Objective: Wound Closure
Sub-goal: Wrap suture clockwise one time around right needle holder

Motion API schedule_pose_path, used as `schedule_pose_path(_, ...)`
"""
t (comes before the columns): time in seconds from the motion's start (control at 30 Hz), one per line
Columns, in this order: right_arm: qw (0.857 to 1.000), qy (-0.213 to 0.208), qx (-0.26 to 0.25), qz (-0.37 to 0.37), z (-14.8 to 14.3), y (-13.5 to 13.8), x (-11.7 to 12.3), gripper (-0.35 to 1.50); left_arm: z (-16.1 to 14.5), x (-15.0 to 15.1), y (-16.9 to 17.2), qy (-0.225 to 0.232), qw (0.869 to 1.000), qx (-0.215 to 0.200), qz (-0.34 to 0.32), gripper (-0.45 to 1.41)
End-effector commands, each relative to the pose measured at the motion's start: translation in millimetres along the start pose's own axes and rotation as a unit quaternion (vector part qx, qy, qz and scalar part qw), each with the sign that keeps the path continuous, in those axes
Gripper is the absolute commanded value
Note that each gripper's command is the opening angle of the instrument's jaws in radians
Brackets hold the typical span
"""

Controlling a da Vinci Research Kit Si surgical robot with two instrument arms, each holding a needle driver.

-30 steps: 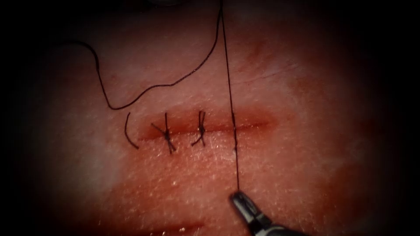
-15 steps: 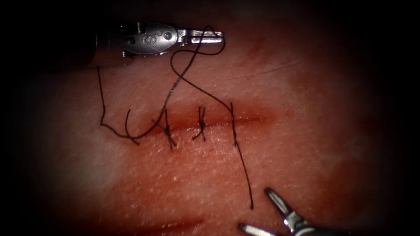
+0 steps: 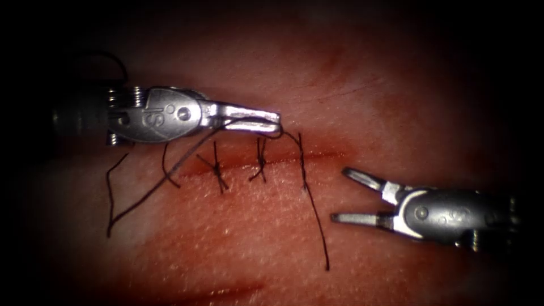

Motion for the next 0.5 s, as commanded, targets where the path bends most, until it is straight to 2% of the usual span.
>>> schedule_pose_path(0.03,0.998,0.01,0.041,0.038,2.1,1.7,-0.9,-0.35,0.0,0.1,0.1,-0.009,1.0,0.004,0.001,-0.45)
schedule_pose_path(0.13,0.995,-0.013,0.086,0.046,4.2,2.1,-1.5,-0.35,-0.4,0.6,0.8,-0.021,1.0,0.01,0.002,-0.45)
schedule_pose_path(0.23,0.99,-0.022,0.126,0.058,7.3,0.9,-2.3,-0.35,-0.6,1.3,2.0,-0.03,0.999,0.014,0.007,-0.45)
schedule_pose_path(0.43,0.987,-0.001,0.148,0.067,10.6,-0.9,-2.8,-0.35,-0.5,2.0,3.7,-0.04,0.999,0.02,0.013,-0.45)
schedule_pose_path(0.5,0.985,0.008,0.154,0.071,13.0,-1.8,-2.7,-0.35,-0.4,2.5,5.0,-0.047,0.998,0.023,0.02,-0.45)
